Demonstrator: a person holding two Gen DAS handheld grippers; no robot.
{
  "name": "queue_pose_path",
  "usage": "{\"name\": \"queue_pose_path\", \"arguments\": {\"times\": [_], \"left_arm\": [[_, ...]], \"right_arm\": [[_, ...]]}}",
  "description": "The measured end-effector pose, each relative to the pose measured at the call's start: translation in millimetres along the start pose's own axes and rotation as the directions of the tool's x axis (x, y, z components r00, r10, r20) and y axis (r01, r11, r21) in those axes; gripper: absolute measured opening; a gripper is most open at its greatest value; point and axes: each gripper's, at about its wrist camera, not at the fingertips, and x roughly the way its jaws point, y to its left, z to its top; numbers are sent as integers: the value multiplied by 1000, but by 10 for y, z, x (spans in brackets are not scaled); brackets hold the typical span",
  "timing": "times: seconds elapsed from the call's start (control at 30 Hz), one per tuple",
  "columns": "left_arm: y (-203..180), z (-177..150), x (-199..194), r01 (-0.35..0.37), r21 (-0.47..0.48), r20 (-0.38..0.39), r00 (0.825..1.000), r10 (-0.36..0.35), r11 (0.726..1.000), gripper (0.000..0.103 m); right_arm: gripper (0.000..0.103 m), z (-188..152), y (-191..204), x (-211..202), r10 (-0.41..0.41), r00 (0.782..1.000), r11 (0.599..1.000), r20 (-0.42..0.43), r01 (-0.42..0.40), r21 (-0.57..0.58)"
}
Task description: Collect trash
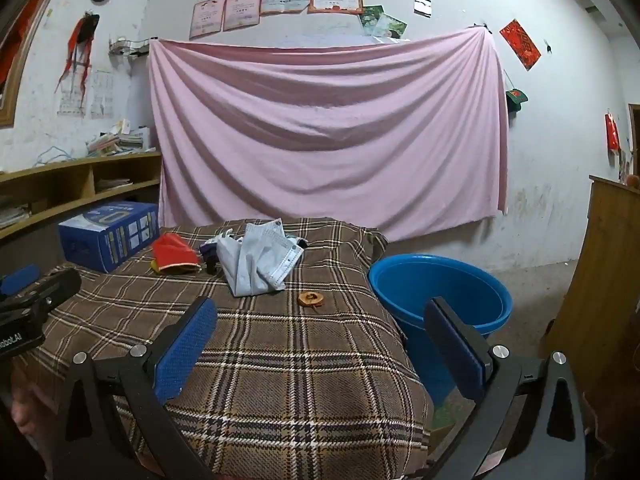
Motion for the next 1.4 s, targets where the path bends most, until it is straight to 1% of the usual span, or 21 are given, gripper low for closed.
{"name": "queue_pose_path", "arguments": {"times": [0.4,0.43,1.4], "left_arm": [[126,-32,-32,1,-1,2,1000,-1,1000,101],[-15,7,-1,-2,2,-1,1000,2,1000,101],[-9,-21,7,-2,3,-6,1000,2,1000,101]], "right_arm": [[103,-14,4,1,0,1000,1000,0,0,0],[103,-20,2,-1,0,1000,1000,0,0,0],[103,-15,7,6,2,1000,1000,-6,-2,-3]]}}
